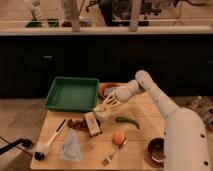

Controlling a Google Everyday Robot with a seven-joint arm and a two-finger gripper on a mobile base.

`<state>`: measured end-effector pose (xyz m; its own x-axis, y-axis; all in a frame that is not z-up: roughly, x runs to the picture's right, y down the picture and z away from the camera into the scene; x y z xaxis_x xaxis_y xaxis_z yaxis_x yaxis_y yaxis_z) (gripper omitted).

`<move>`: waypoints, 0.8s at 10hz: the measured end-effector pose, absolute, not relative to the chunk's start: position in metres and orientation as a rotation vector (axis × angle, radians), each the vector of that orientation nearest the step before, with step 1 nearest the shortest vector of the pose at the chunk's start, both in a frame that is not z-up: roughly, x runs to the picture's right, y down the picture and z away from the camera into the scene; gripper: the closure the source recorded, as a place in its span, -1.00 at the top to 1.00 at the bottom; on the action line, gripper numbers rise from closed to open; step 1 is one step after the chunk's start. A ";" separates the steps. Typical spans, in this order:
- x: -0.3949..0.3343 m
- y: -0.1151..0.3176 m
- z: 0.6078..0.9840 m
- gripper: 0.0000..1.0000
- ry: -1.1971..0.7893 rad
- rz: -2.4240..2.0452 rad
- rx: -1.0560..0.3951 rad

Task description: Place banana in paper cup

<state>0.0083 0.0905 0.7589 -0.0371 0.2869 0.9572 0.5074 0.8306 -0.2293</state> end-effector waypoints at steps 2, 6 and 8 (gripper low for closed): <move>0.010 0.093 0.761 -0.96 -1.634 -0.192 -0.636; 0.010 0.097 0.765 -0.19 -1.643 -0.178 -0.639; 0.011 0.098 0.764 0.23 -1.655 -0.179 -0.632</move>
<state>0.0105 0.0980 0.7643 -0.0557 0.3003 0.9522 0.4968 0.8356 -0.2344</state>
